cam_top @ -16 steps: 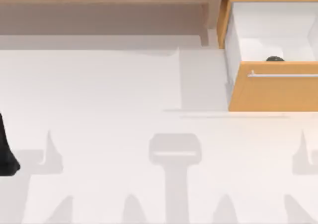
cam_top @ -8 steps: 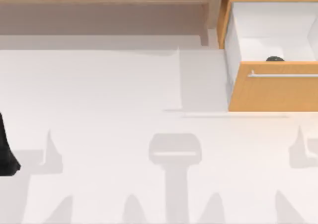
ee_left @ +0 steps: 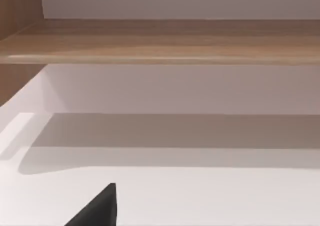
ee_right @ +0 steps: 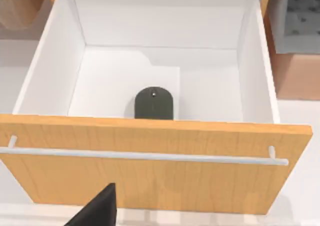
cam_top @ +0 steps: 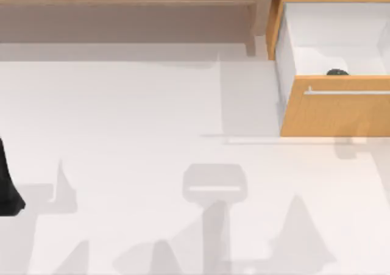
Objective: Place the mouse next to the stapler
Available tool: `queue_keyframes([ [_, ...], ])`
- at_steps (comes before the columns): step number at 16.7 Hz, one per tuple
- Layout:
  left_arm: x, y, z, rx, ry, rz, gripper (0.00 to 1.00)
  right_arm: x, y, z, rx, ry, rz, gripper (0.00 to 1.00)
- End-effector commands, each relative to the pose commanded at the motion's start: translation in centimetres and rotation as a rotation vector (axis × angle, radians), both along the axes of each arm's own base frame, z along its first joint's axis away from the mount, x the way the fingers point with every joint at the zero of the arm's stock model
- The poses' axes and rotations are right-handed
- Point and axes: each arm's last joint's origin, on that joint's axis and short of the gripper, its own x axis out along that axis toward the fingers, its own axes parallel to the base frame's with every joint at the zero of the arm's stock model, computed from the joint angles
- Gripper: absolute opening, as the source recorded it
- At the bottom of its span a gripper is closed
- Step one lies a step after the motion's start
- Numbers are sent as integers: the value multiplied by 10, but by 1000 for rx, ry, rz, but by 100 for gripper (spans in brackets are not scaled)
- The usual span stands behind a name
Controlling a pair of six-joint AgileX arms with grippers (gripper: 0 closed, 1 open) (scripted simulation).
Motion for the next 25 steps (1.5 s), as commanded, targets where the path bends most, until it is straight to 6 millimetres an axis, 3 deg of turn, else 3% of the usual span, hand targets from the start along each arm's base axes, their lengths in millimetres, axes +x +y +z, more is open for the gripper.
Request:
queue_keyframes([
  [3,0,0,0,0,0,0,100,55,9,20,-4,181,15,100],
  [6,0,0,0,0,0,0,100,116,21,21,-13,365,24,100],
  [9,0,0,0,0,0,0,100,176,34,2,-28,541,28,100],
  [14,0,0,0,0,0,0,100,251,50,-55,-54,783,23,100],
  [19,0,0,0,0,0,0,100,288,57,-105,-67,923,13,100],
  [25,0,0,0,0,0,0,100,296,58,-115,-67,943,8,100],
])
